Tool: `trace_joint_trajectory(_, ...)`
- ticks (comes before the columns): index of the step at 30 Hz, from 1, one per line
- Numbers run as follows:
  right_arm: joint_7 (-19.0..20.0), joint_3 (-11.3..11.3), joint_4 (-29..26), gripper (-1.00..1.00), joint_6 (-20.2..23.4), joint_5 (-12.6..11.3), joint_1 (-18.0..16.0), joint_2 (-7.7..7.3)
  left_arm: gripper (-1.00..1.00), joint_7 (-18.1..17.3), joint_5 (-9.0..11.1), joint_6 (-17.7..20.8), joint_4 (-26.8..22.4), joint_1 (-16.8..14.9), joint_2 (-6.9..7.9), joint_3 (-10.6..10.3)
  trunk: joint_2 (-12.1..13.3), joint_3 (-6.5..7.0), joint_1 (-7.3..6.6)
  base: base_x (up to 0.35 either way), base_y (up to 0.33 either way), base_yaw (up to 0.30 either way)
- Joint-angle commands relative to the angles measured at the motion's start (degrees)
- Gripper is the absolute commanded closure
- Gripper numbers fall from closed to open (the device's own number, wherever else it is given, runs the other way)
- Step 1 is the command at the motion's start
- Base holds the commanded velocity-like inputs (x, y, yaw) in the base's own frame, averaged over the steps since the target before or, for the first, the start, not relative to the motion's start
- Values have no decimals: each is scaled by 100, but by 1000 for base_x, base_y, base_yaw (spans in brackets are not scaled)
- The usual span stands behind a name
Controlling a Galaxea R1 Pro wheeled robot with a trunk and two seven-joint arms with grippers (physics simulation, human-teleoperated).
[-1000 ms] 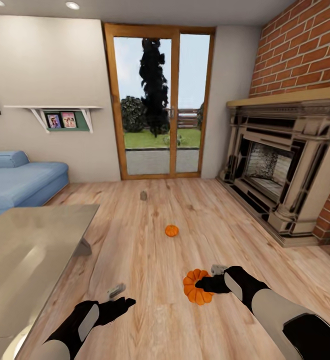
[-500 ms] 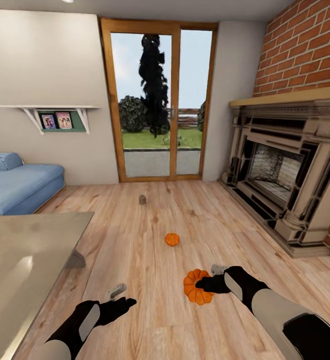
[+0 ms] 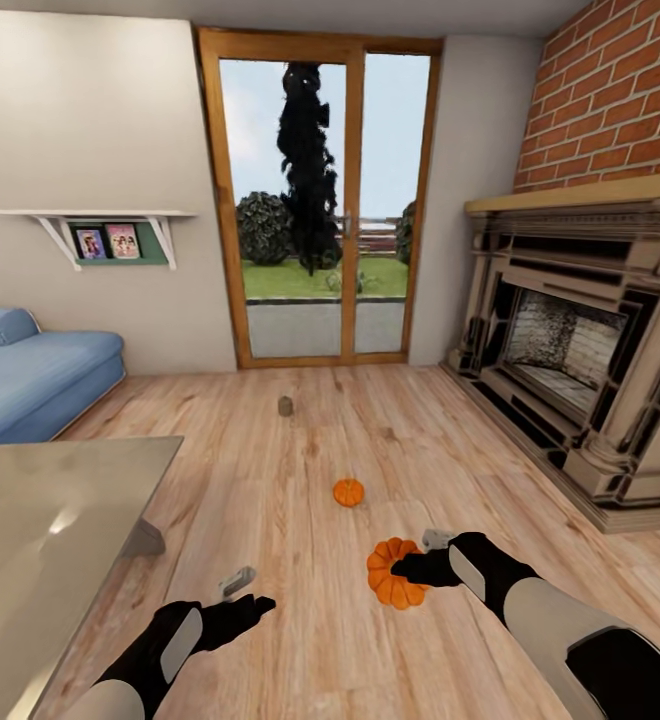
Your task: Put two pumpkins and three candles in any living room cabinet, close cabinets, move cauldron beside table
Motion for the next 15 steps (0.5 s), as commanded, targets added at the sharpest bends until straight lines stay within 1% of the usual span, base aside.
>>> trace_joint_trajectory(1, 12, 25, -8, 100, 24, 6, -3, -4, -100, -11, 15, 46, -5, -2, -8, 42, -3, -6, -1, 12, 128, 0)
trace_joint_trajectory(5, 12, 25, -8, 100, 23, 6, -3, -5, -100, -8, 14, 46, -5, -2, -14, 42, -3, -6, -1, 5, 54, 0)
trace_joint_trajectory(13, 12, 16, -8, 100, 23, 6, -3, -5, -100, -10, 14, 46, -5, -2, -16, 42, -3, -6, -1, 0, 9, 0)
trace_joint_trajectory(15, 12, 16, -8, 100, 23, 6, -3, -5, -100, -10, 14, 46, -5, -2, -16, 42, -3, -6, -1, 23, 114, 0)
